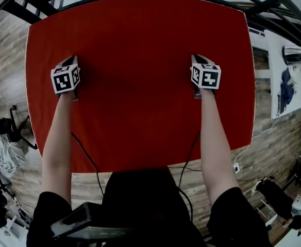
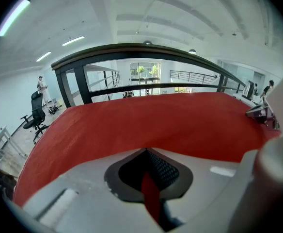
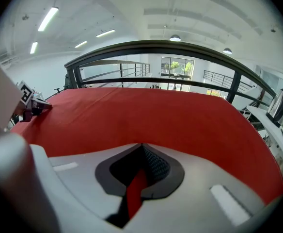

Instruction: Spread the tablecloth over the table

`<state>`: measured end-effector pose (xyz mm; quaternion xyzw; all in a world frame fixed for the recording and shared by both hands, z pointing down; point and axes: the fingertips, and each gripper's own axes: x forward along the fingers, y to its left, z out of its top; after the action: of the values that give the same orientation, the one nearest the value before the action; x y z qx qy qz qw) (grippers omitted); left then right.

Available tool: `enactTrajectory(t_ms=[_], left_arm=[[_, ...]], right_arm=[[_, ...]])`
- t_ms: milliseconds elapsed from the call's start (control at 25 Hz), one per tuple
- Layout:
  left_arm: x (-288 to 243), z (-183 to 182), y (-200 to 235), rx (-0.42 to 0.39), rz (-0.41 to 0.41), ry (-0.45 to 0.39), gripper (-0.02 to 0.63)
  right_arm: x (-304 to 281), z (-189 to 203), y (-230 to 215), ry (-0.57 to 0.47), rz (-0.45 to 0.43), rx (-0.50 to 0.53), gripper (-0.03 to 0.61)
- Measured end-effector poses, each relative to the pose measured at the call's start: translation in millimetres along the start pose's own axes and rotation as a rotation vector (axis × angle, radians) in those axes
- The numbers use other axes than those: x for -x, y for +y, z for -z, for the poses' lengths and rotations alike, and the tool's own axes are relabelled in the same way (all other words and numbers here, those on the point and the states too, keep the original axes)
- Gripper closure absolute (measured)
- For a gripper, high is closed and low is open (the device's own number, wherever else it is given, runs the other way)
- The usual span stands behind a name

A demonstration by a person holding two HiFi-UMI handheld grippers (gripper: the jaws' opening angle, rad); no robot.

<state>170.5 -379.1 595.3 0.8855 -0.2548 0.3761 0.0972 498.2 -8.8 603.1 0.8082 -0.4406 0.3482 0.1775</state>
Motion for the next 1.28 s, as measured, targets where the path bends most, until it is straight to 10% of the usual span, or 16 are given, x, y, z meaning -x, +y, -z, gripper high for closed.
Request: enactTrajectory(t_ms=[760, 1280], left_arm=[[129.2, -4.2, -134.1, -0.068, 0.171, -0.249, 0.607], [296.4, 60.5, -273.4, -0.043, 0.179, -0.379, 0.607]], right_arm=[[163.1, 25.6, 116.1, -0.237, -0.170, 0.020, 0.569], [327.8, 93.8, 100.8, -0.386, -0.258, 0.034, 0.569]])
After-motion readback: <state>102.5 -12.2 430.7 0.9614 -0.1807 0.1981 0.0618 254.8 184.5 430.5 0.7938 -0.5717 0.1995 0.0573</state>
